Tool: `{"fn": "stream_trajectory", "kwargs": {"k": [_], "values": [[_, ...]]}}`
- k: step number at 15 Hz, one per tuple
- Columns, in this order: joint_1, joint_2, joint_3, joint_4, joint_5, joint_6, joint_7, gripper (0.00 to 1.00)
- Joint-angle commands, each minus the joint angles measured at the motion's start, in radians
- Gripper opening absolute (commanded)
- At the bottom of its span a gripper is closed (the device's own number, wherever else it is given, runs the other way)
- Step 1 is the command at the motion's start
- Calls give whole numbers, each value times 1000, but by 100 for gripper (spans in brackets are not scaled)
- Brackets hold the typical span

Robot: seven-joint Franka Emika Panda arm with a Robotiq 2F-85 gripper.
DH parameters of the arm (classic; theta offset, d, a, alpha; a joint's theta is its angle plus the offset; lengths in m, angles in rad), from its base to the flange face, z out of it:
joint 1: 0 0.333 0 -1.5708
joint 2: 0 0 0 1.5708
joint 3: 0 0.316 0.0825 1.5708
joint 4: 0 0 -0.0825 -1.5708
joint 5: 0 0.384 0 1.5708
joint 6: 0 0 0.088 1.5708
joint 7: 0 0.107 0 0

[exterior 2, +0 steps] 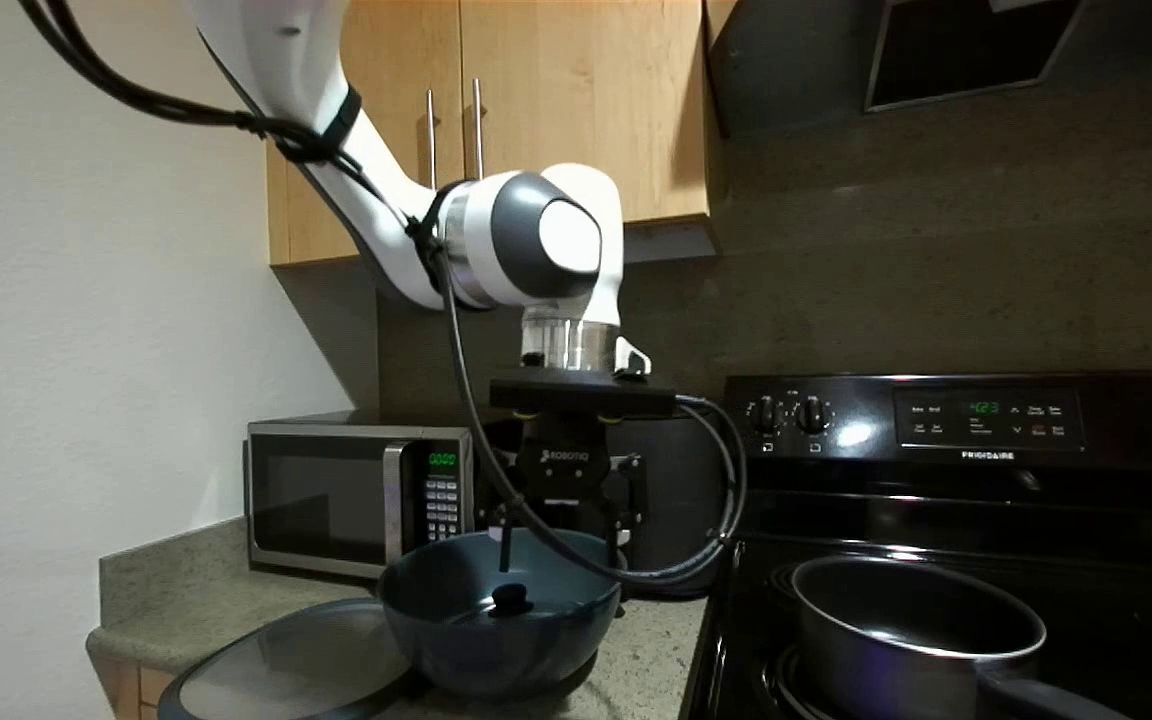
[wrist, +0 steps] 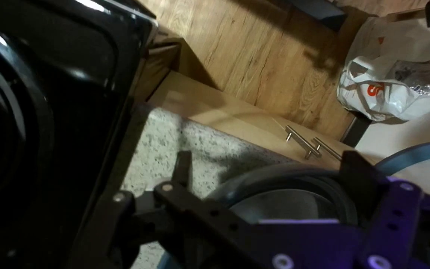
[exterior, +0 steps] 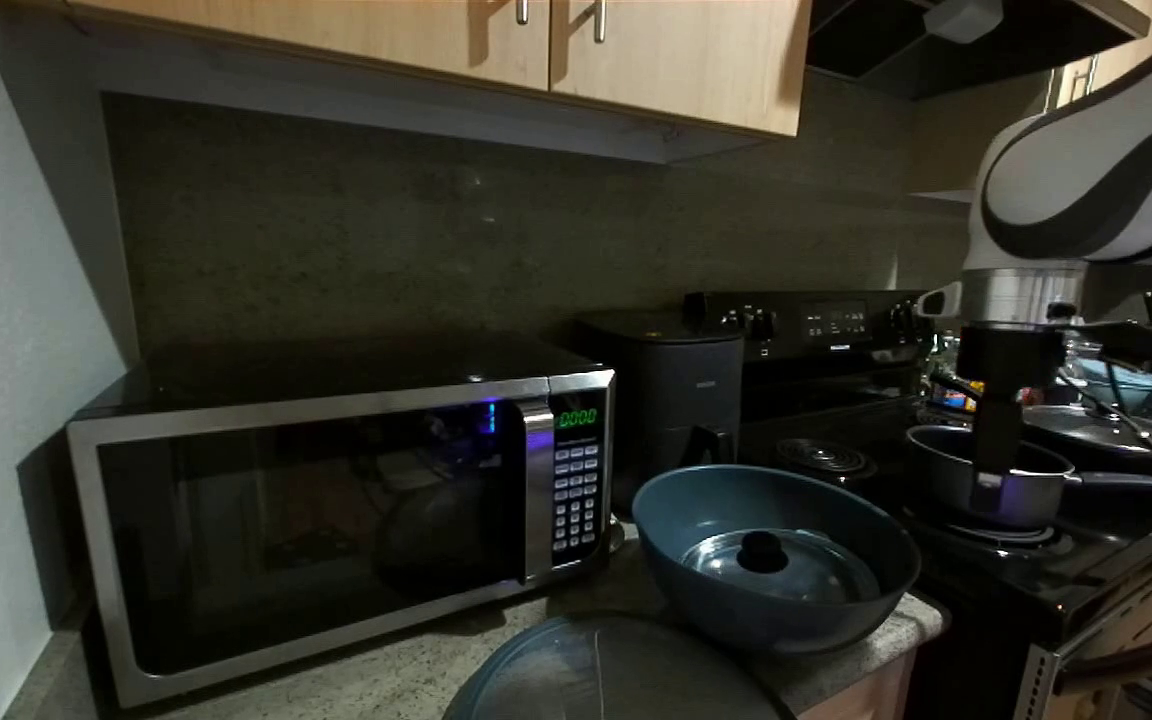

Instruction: Remove the lid from the bowl and put it on the pan

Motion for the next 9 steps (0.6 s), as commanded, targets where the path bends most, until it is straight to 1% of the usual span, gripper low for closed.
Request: {"fn": "stream_trajectory", "kwargs": {"k": [1, 2, 4, 7, 8, 9], "values": [[16, 88, 69, 31, 1, 73, -100, 100], [-9, 52, 72, 14, 7, 45, -41, 100], [-1, 85, 98, 28, 5, 55, -52, 100], [-4, 93, 98, 35, 5, 55, -62, 100], [0, 95, 99, 27, 31, 98, -75, 100], [6, 105, 102, 30, 54, 111, -95, 100]]}}
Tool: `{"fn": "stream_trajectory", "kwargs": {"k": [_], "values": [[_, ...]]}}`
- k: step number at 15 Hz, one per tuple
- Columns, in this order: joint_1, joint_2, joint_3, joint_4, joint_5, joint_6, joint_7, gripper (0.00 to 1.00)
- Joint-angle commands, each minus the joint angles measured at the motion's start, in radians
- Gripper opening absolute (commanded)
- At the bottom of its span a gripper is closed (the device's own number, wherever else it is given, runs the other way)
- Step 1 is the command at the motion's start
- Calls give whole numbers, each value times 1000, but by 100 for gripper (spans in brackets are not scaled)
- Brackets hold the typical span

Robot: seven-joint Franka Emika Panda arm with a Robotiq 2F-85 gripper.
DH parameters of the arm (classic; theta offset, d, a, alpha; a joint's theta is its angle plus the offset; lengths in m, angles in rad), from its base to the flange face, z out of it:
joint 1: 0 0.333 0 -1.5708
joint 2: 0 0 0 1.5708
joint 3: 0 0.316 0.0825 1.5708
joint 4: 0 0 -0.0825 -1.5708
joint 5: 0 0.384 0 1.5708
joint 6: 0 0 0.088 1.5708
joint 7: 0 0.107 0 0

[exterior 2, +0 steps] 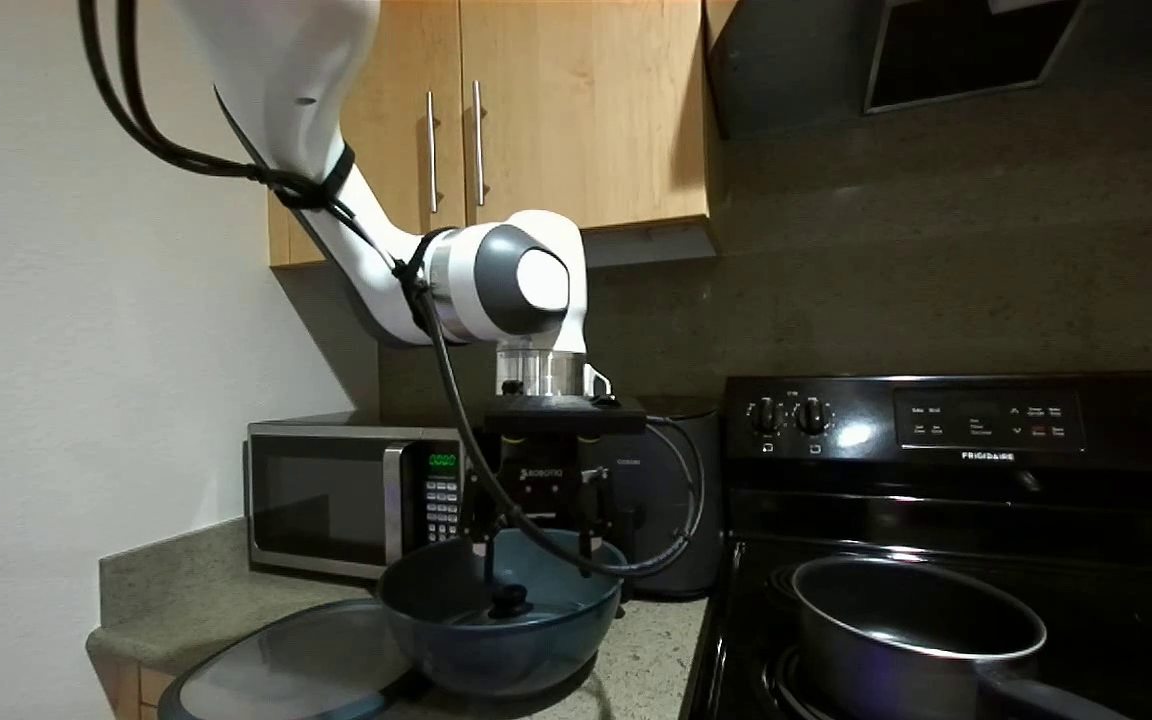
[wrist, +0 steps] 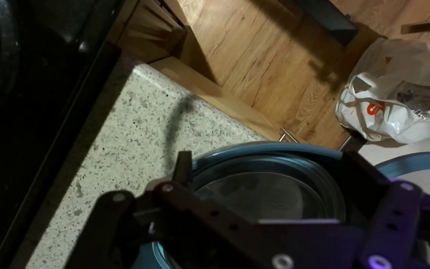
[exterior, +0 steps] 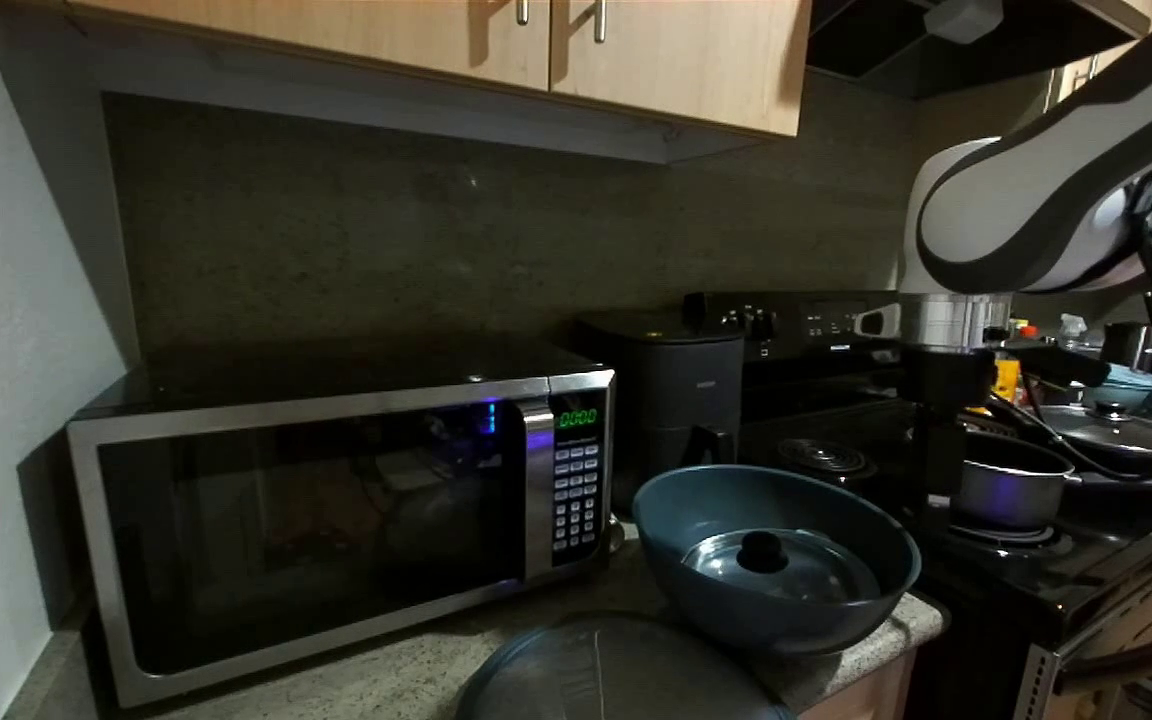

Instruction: Remove the lid from the bowl and put it on the pan

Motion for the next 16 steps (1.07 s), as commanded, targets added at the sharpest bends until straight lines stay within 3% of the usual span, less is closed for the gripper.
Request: {"fn": "stream_trajectory", "kwargs": {"k": [1, 6, 9, 10, 16], "values": [[-5, 35, 34, 6, 80, 84, -49, 100], [19, 224, 111, 119, 200, 208, -48, 100], [-7, 336, 155, 208, 176, 217, 8, 100], [-14, 267, 168, 151, 173, 205, -1, 100], [-41, 325, 190, 188, 178, 199, -10, 100]]}}
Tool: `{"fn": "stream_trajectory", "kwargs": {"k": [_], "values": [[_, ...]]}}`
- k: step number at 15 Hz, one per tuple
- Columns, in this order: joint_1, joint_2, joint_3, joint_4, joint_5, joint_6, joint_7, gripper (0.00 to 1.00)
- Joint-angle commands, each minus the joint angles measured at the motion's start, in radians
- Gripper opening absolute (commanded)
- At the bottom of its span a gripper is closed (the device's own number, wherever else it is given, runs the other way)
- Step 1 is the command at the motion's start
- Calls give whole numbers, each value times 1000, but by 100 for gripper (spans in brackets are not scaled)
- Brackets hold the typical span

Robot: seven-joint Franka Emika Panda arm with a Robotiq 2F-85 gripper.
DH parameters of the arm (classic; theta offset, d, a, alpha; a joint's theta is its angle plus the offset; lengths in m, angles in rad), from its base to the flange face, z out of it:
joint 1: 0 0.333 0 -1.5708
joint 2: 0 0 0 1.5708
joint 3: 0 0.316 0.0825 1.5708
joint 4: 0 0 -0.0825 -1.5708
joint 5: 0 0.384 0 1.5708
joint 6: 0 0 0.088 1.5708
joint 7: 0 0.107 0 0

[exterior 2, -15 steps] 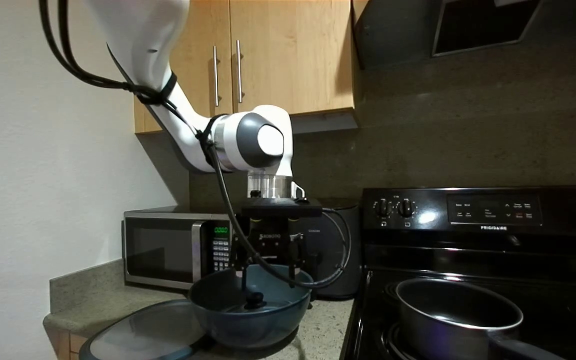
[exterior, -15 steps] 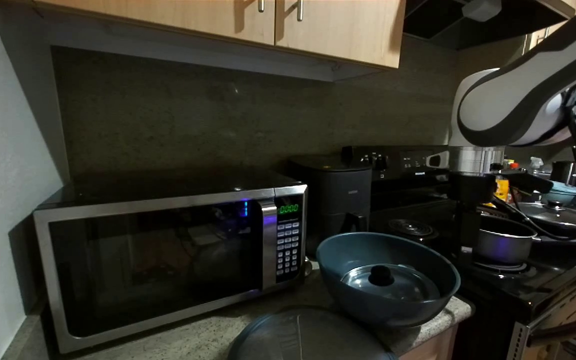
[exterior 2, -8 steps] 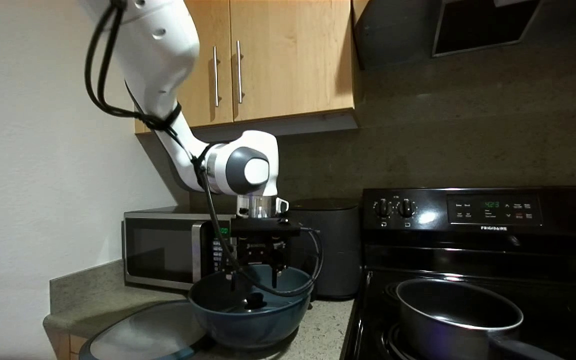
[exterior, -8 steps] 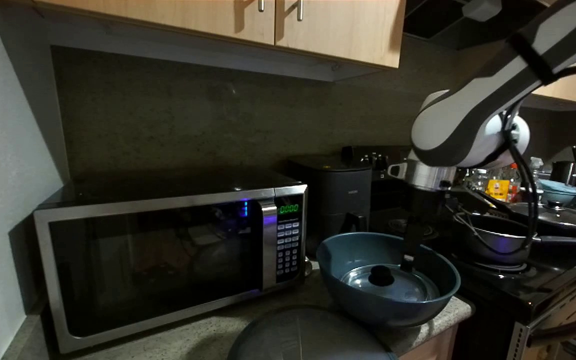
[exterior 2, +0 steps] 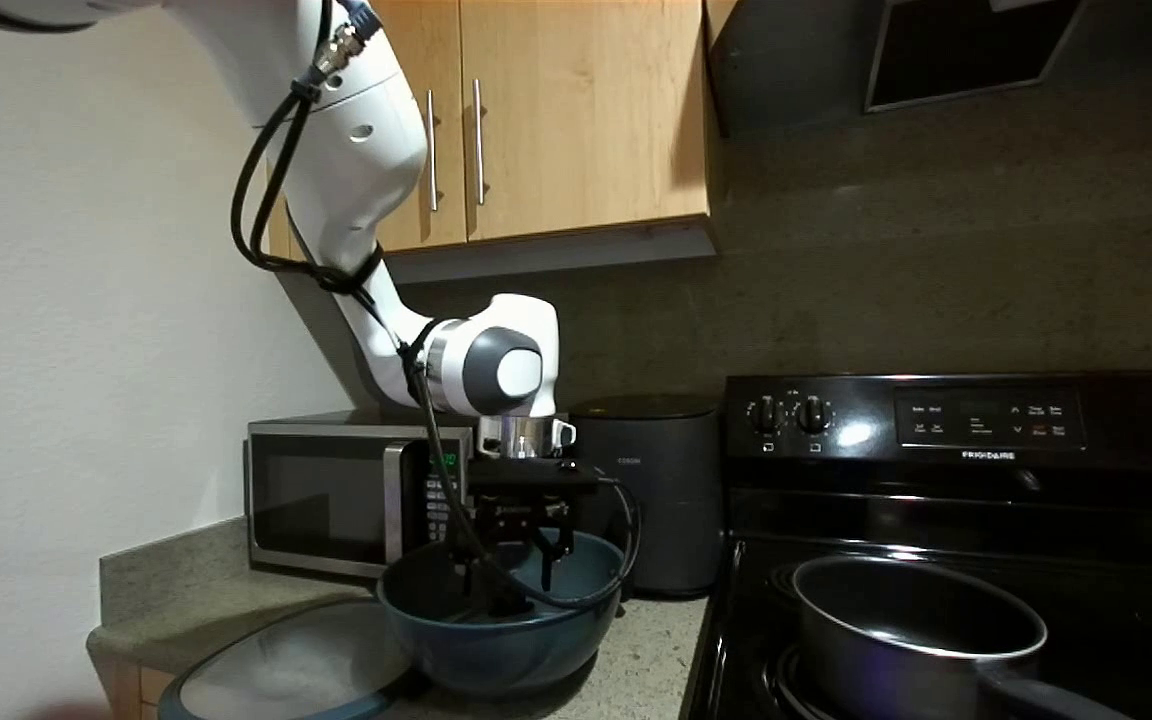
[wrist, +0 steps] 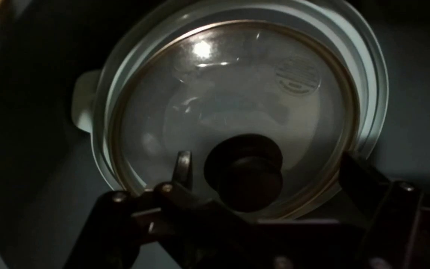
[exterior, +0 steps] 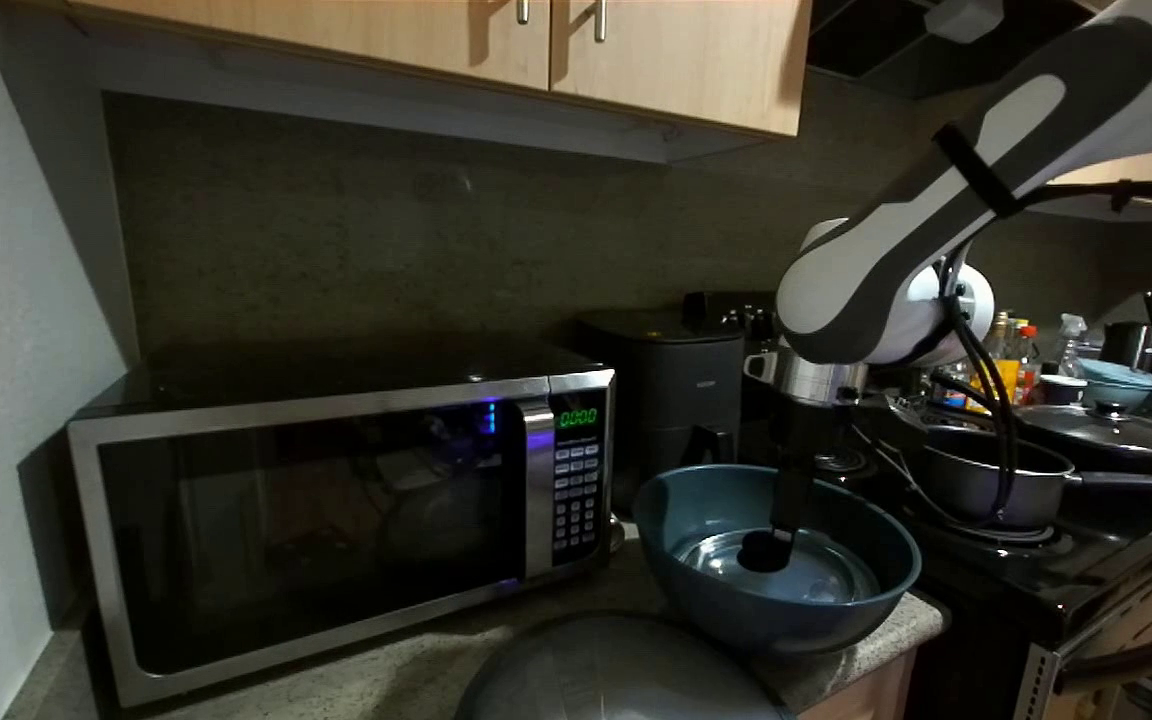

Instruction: Remove the lid from the bowl and put it on the pan

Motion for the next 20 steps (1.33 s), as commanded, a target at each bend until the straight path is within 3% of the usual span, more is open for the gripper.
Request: {"fn": "stream_trajectory", "kwargs": {"k": [1, 10, 17, 18, 20], "values": [[-38, 28, 29, 17, 3, -1, -14, 100], [-84, 119, 62, 95, 12, -9, -22, 100], [-54, 163, 124, 149, -18, -3, -4, 100], [-47, 171, 129, 157, -26, -5, 17, 75], [-27, 175, 120, 161, -65, -16, 74, 67]]}}
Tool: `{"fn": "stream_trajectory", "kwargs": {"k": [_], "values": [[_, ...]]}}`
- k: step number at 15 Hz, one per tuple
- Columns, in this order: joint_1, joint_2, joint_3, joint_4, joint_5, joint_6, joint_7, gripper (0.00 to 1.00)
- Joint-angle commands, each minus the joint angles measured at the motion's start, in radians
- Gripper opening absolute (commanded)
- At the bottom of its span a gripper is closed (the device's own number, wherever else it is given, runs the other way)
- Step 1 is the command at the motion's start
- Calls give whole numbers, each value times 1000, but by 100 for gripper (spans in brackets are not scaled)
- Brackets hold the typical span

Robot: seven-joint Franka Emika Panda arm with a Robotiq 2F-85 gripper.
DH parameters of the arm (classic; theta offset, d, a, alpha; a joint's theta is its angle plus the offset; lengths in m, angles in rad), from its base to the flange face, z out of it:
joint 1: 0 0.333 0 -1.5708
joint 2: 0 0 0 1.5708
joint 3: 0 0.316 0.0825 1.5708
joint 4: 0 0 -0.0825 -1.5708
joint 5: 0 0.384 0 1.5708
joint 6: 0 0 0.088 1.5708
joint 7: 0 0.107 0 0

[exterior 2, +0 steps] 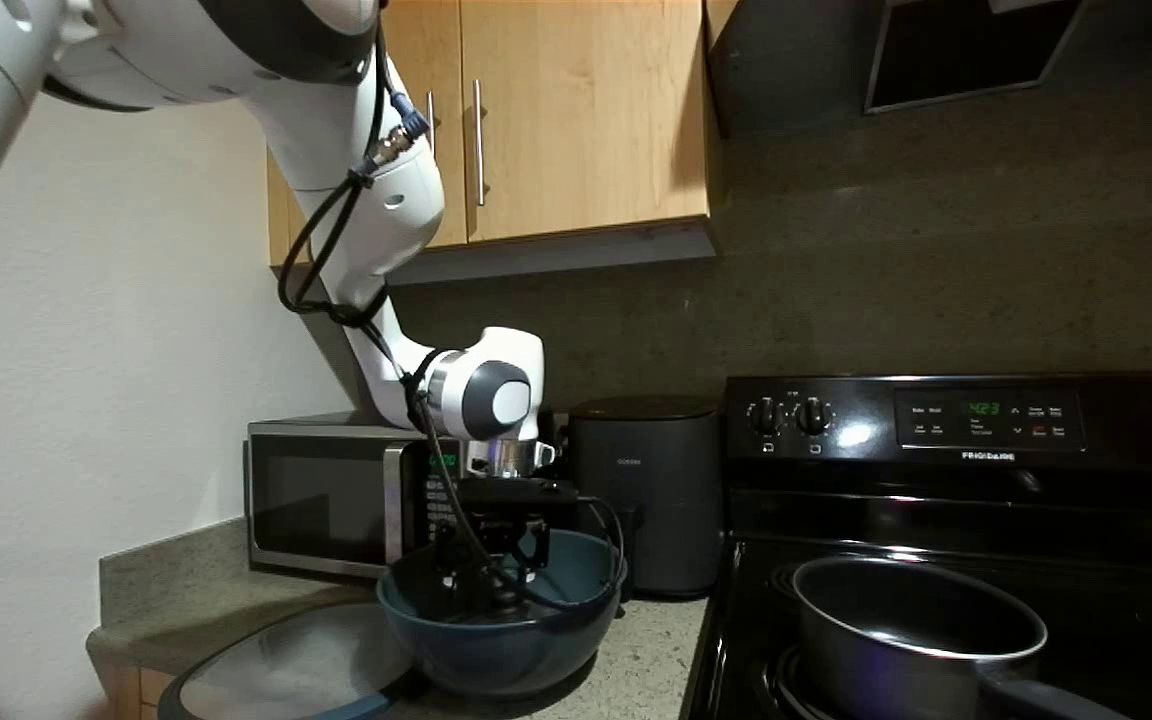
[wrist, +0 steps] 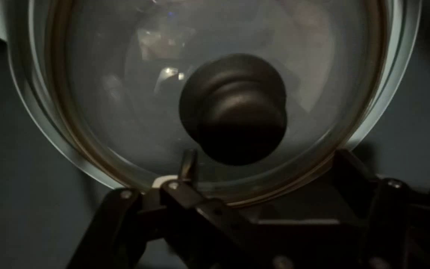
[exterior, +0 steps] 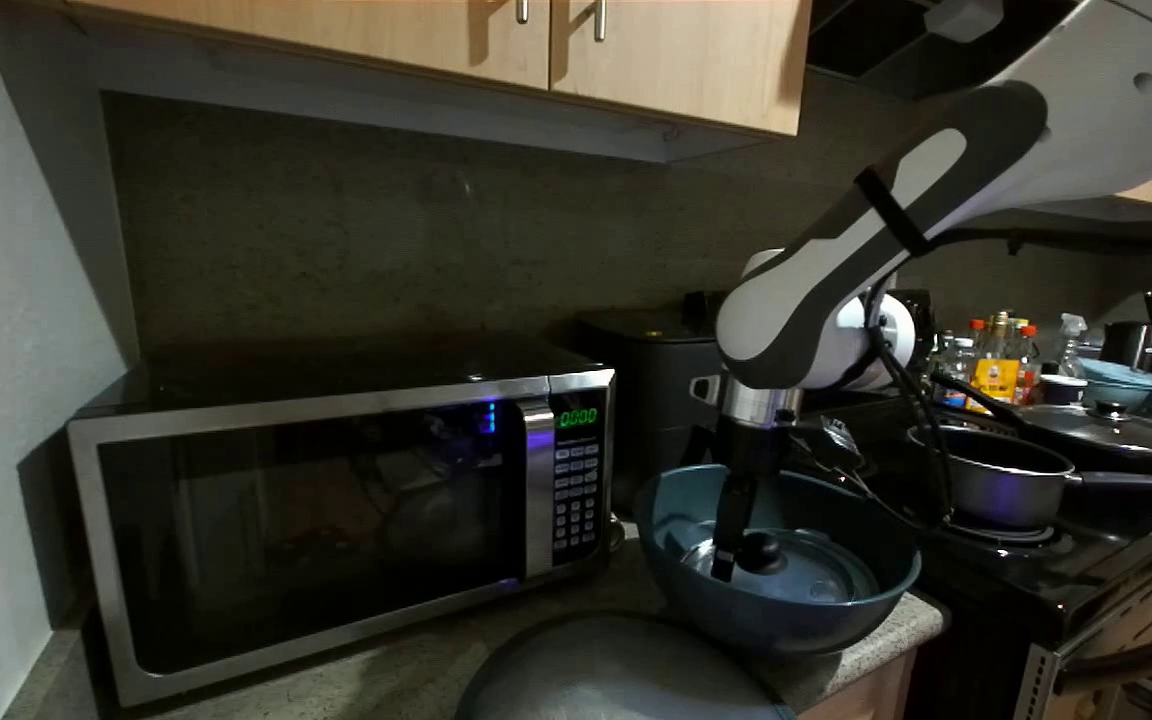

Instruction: Remove the lid from the bowl and put it on the pan

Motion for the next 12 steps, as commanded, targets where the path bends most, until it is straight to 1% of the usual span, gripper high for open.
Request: {"fn": "stream_trajectory", "kwargs": {"k": [1, 2, 3, 4, 5, 6, 7, 8, 9, 12], "values": [[26, 9, -11, 12, -89, -12, 95, 59], [34, -12, -24, -16, -135, 6, 136, 90], [2, 6, 8, 12, -83, -2, 77, 74], [7, 6, 5, 13, -106, -4, 102, 75], [10, 6, 4, 12, -116, -4, 113, 80], [11, 6, 4, 11, -117, -4, 115, 87], [11, -8, -2, -2, -121, -14, 124, 100], [9, -26, -9, -20, -125, -21, 137, 98], [4, -38, -10, -31, -121, -31, 142, 100], [-8, -59, -13, -56, -104, -55, 157, 100]]}}
